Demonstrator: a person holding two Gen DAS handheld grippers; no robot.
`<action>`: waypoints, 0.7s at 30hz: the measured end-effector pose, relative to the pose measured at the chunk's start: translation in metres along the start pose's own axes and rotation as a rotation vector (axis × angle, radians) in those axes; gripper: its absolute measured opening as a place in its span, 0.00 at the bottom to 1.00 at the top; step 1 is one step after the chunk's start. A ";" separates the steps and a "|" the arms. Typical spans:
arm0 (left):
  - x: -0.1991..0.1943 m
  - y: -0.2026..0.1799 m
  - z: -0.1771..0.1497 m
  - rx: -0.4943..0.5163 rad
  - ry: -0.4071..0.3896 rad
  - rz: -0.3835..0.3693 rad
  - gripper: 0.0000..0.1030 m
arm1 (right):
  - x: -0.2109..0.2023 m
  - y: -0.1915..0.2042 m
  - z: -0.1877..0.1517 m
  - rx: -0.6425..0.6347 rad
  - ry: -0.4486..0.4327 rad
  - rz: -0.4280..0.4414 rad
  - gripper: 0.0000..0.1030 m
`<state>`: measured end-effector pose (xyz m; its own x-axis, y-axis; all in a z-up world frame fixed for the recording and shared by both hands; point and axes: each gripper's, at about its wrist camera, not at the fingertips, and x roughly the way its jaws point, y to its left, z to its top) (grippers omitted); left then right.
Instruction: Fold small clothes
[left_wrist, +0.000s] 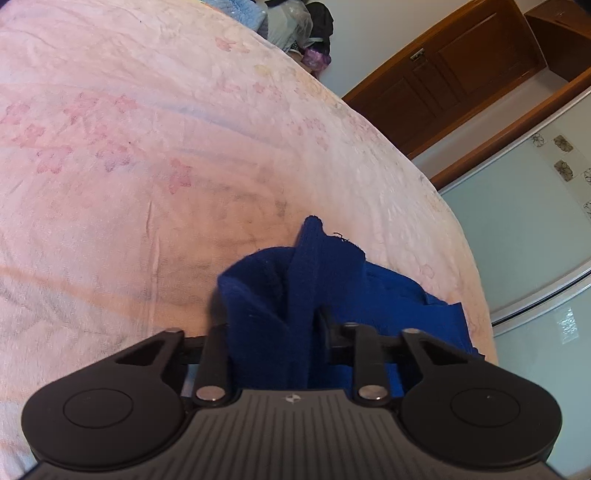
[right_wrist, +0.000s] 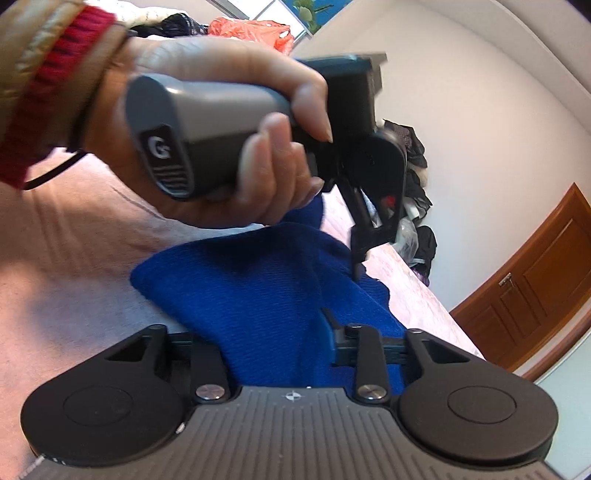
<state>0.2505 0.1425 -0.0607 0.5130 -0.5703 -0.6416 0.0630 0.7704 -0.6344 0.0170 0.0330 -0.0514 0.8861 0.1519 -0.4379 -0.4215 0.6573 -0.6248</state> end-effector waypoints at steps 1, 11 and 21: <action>0.000 0.000 -0.001 0.000 0.000 0.012 0.13 | -0.001 -0.001 0.000 0.003 0.001 0.004 0.27; -0.021 -0.044 -0.015 0.119 -0.090 0.137 0.09 | -0.025 -0.032 -0.004 0.171 -0.039 0.061 0.09; -0.037 -0.110 -0.025 0.226 -0.184 0.198 0.09 | -0.059 -0.084 -0.027 0.403 -0.077 0.082 0.08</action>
<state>0.2035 0.0718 0.0216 0.6784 -0.3585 -0.6413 0.1244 0.9163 -0.3806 -0.0050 -0.0514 0.0093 0.8708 0.2608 -0.4167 -0.3960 0.8744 -0.2804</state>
